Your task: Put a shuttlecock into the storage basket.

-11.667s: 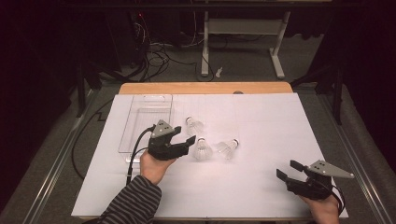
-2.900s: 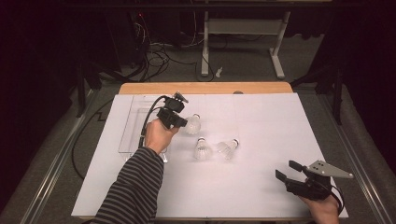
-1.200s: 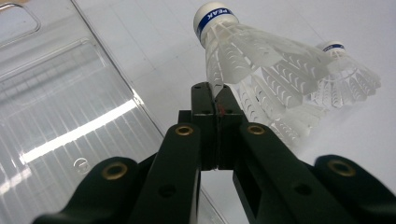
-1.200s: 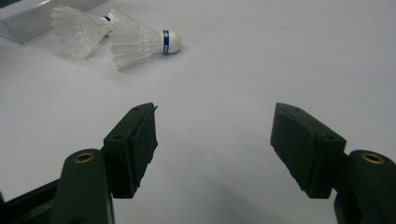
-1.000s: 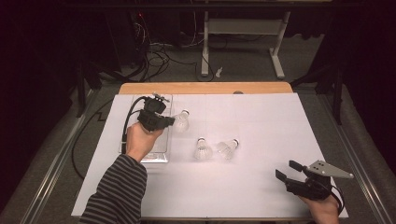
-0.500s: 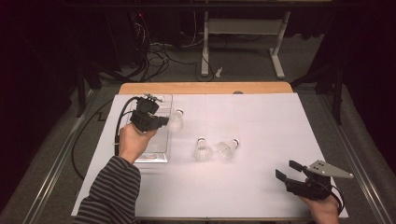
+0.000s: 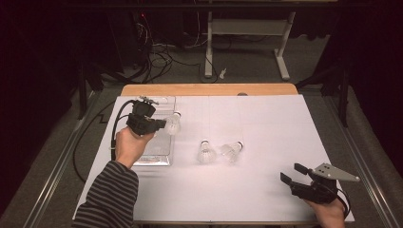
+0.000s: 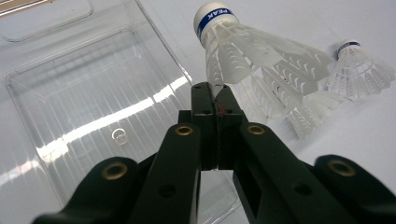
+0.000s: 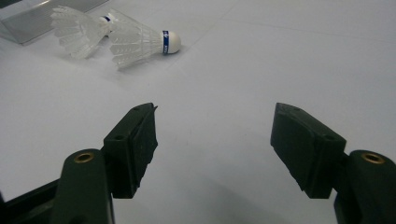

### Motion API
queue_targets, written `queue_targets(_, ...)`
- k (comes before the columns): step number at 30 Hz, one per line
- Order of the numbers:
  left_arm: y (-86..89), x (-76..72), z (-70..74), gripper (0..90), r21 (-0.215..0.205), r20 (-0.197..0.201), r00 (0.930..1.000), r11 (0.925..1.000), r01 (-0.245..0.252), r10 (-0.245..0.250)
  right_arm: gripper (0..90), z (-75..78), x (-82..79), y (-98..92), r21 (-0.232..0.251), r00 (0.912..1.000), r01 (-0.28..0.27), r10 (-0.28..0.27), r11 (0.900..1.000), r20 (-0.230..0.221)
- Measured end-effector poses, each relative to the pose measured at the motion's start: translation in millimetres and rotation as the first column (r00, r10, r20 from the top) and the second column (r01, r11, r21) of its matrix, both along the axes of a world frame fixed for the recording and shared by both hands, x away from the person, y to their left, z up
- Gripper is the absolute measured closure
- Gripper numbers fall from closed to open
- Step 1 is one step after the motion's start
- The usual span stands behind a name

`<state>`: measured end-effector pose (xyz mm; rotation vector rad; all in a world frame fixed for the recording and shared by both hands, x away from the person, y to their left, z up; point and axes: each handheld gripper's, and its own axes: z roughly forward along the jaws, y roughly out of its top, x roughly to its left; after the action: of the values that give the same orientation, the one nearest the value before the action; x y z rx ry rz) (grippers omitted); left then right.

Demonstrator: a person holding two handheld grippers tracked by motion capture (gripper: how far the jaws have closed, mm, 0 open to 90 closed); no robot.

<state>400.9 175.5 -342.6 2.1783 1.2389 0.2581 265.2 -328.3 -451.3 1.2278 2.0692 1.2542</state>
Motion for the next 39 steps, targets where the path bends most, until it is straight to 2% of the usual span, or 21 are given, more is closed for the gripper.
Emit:
queue_targets(21,21.2,6.2,-9.7,89.6,-0.001,-0.015,0.9973,0.9974,-0.072,0.072,31.9,-0.1,0.1,0.2,-0.001,1.0,-0.001,0.001,1.0,-0.001)
queue_targets(33,19.9,12.3,-14.7,89.6,0.028,-0.013,0.9961,0.9958,-0.087,0.088,31.9,-0.2,0.2,-0.1,0.0,1.0,-0.002,0.002,1.0,0.0)
queue_targets(39,20.6,19.3,-18.5,89.5,0.029,-0.021,0.9941,0.994,-0.105,0.106,31.9,-0.1,0.0,-0.1,0.002,1.0,-0.001,0.001,1.0,-0.001)
